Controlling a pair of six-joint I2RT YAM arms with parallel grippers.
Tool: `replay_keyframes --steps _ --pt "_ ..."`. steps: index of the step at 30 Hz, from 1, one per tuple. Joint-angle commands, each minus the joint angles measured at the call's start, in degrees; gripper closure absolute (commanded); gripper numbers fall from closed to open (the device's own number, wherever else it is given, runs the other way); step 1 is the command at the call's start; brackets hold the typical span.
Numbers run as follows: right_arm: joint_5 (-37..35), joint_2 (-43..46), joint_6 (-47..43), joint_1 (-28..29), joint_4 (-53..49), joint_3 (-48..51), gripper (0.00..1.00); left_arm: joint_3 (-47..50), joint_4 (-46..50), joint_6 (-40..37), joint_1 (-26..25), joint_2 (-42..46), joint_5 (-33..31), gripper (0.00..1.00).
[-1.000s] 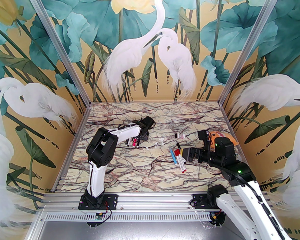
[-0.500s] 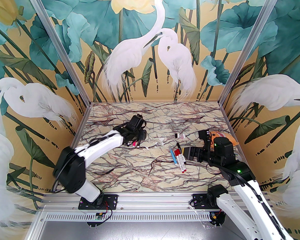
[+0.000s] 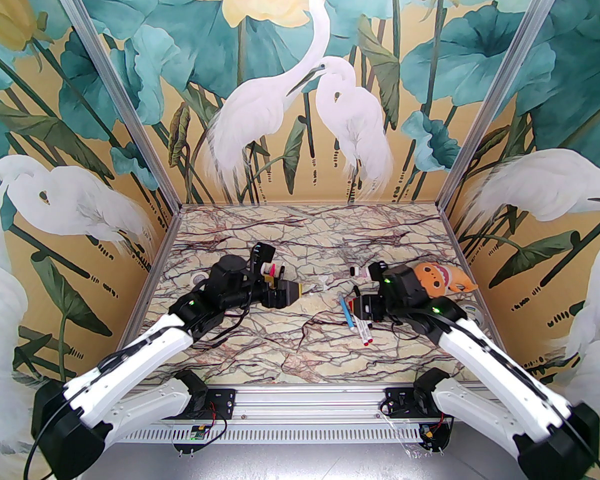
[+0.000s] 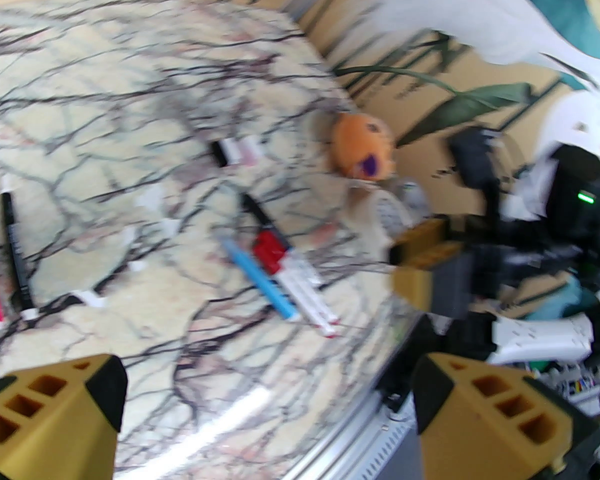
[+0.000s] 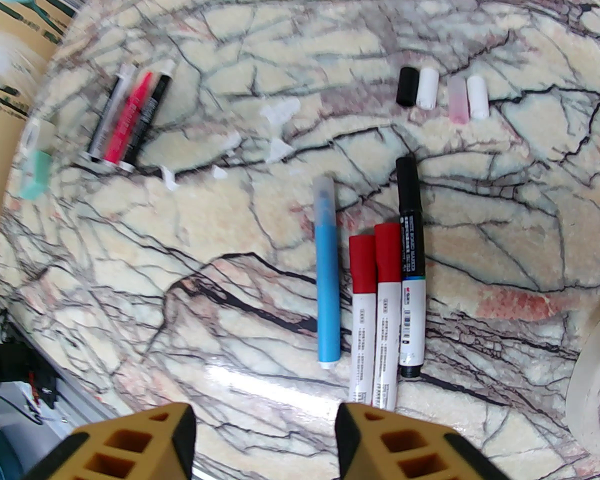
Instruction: Open the pen caps
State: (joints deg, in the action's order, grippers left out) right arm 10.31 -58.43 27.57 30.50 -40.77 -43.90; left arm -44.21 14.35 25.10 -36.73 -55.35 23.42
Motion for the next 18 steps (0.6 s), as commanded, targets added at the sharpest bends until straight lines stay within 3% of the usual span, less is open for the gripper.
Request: replay_keyframes --steps 1,9,18 --pt "-4.3 -5.9 -1.1 1.6 3.5 -2.8 0.5 2.1 -2.5 1.9 -0.3 3.6 8.9 0.01" --pt "-10.2 -24.7 -4.4 3.1 5.2 -10.6 0.57 6.5 -1.5 3.5 -0.3 12.0 7.0 0.01" --pt "-12.9 -38.9 -6.2 3.1 6.5 -17.9 0.64 8.3 -2.2 5.1 -0.3 12.5 6.2 0.01"
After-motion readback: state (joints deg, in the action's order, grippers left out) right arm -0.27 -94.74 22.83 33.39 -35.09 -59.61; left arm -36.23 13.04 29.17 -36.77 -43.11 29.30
